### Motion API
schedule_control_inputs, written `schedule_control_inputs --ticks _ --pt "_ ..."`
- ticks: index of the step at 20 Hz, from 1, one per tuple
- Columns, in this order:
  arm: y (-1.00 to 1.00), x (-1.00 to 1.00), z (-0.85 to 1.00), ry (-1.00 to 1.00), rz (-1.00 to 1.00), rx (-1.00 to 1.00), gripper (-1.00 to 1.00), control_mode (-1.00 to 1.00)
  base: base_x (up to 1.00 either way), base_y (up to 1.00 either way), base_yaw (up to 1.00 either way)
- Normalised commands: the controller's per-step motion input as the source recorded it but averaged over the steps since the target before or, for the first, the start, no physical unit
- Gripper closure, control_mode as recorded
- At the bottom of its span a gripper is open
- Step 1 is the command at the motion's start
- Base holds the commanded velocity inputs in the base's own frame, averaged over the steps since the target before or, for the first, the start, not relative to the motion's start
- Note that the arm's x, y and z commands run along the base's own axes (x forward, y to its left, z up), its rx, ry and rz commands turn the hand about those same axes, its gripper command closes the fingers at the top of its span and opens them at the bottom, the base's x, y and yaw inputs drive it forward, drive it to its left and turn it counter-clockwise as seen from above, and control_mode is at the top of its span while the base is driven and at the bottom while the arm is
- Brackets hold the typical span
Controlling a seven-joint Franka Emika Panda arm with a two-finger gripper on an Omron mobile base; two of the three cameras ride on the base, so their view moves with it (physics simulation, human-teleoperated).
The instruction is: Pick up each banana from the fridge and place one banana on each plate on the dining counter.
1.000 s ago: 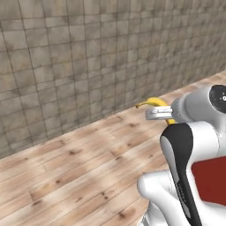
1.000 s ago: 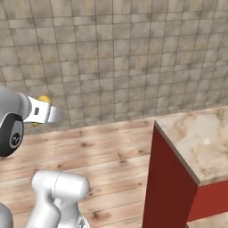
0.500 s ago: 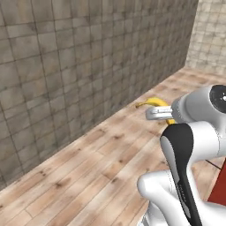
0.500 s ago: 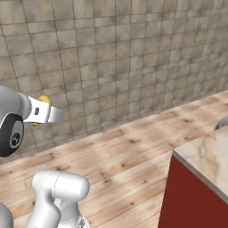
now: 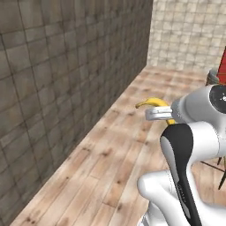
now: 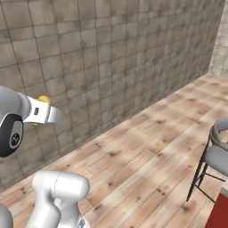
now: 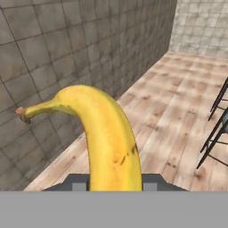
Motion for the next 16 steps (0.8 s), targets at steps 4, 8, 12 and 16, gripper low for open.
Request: schedule_control_inputs --ticks 4,8,12,16 --pt "0.0 0.0 0.0 0.0 0.0 0.0 1.0 1.0 1.0 0.45 -0.54" --pt "0.0 0.0 0.0 0.0 0.0 0.0 1.0 1.0 1.0 0.47 -0.55" --pt "0.0 0.0 0.0 0.0 0.0 0.0 1.0 1.0 1.0 0.43 -0.56" --pt "0.0 0.0 0.0 0.0 0.0 0.0 1.0 1.0 1.0 0.37 -0.56"
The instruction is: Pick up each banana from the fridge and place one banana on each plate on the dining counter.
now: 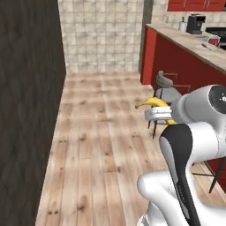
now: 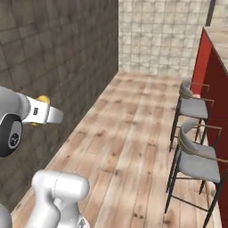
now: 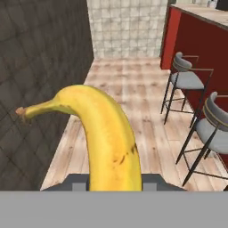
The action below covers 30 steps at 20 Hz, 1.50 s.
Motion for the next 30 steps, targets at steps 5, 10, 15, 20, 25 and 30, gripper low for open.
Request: schedule_control_inputs --ticks 5,10,15,20,25,30 --pt "0.0 0.0 0.0 0.0 0.0 0.0 1.0 1.0 1.0 0.33 -0.58" --pt "0.0 0.0 0.0 0.0 0.0 0.0 1.0 1.0 0.92 0.43 -0.66" --pt "0.0 0.0 0.0 0.0 0.0 0.0 1.0 1.0 0.76 0.66 -0.7" --pt "0.0 0.0 0.0 0.0 0.0 0.0 1.0 1.0 0.55 0.84 -0.71" --pt "0.0 0.0 0.0 0.0 0.0 0.0 1.0 1.0 0.33 0.84 -0.71" --pt "0.0 0.0 0.0 0.0 0.0 0.0 1.0 1.0 0.36 0.83 -0.7"
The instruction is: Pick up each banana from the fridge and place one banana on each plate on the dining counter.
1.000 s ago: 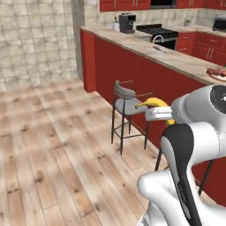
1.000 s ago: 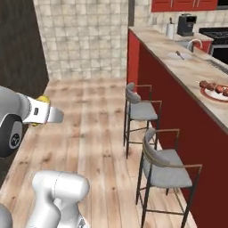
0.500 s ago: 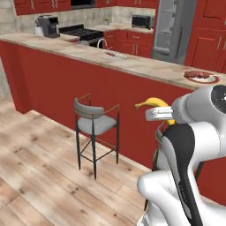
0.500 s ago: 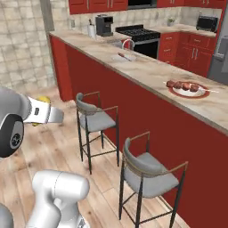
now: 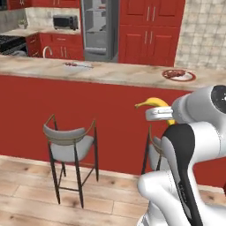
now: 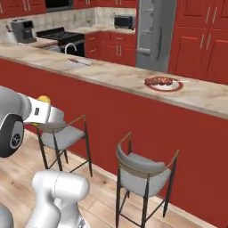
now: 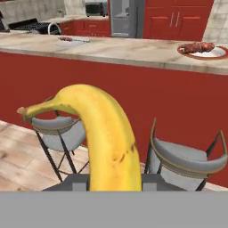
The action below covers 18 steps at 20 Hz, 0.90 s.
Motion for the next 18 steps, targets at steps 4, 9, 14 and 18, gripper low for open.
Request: schedule_control_inputs --ticks 4,9,14,18 --pt "0.0 0.0 0.0 0.0 0.0 0.0 1.0 1.0 0.28 0.82 -0.65" --pt "0.0 0.0 0.0 0.0 0.0 0.0 1.0 1.0 0.36 0.44 -0.59" --pt "0.0 0.0 0.0 0.0 0.0 0.0 1.0 1.0 0.67 0.01 -0.39" --pt "0.0 0.0 0.0 0.0 0.0 0.0 1.0 1.0 0.58 0.0 -0.22"
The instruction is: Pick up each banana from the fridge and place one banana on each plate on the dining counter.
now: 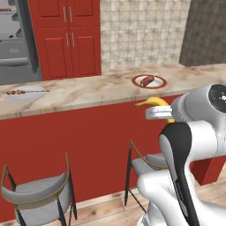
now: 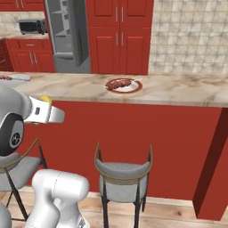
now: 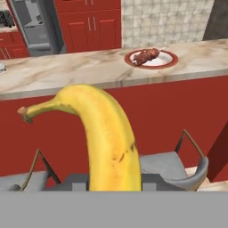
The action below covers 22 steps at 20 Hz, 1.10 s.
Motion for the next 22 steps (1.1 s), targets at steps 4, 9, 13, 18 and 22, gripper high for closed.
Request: schedule_control_inputs --ticks 4,9,13,18,22 --pt "0.0 0.0 0.0 0.0 0.0 0.0 1.0 1.0 0.17 0.0 -0.15" --pt "0.0 0.01 0.29 0.05 -0.07 0.0 1.0 -1.0 0.0 0.0 -0.04" --pt "-0.13 0.42 0.88 0.1 -0.22 0.01 1.0 -1.0 0.0 0.0 0.0" --pt "-0.69 0.93 0.41 0.16 -0.25 0.01 1.0 -1.0 0.0 0.0 0.0" --pt "-0.95 1.0 0.0 0.16 -0.14 0.03 1.0 -1.0 0.0 0.0 0.0"
